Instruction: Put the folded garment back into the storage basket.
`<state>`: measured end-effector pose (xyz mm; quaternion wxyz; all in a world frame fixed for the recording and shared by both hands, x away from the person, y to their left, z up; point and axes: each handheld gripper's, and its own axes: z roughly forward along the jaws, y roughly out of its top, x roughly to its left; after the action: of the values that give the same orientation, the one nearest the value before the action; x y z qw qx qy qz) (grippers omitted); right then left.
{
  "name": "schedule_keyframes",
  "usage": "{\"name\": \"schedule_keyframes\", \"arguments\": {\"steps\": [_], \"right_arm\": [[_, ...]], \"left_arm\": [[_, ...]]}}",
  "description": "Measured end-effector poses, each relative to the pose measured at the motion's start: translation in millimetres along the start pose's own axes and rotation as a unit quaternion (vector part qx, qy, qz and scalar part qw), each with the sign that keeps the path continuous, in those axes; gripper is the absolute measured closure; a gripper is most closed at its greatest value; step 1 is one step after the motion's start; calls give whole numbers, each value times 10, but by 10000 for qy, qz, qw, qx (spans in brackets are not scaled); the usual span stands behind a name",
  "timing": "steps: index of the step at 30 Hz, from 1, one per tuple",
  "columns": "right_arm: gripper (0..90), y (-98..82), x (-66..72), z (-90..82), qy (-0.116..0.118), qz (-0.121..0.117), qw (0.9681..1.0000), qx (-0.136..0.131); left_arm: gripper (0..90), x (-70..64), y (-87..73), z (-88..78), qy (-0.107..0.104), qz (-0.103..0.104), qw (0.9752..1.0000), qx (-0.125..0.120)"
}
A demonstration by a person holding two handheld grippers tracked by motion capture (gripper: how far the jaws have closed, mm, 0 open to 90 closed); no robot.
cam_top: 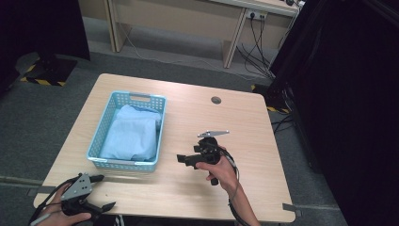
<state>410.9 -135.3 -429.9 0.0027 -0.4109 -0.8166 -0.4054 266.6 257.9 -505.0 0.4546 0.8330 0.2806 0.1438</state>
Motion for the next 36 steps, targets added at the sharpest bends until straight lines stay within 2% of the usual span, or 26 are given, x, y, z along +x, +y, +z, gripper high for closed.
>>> {"name": "schedule_keyframes", "arguments": {"steps": [16, 36], "right_arm": [[101, -148, -39, -72, -88, 47, 9999, 76], [100, -464, -210, -268, -217, 220, 9995, 55]], "left_arm": [[1, 2, 0, -1, 1, 17, 10000, 2], [1, 0, -1, 0, 1, -6, 10000, -4]]}}
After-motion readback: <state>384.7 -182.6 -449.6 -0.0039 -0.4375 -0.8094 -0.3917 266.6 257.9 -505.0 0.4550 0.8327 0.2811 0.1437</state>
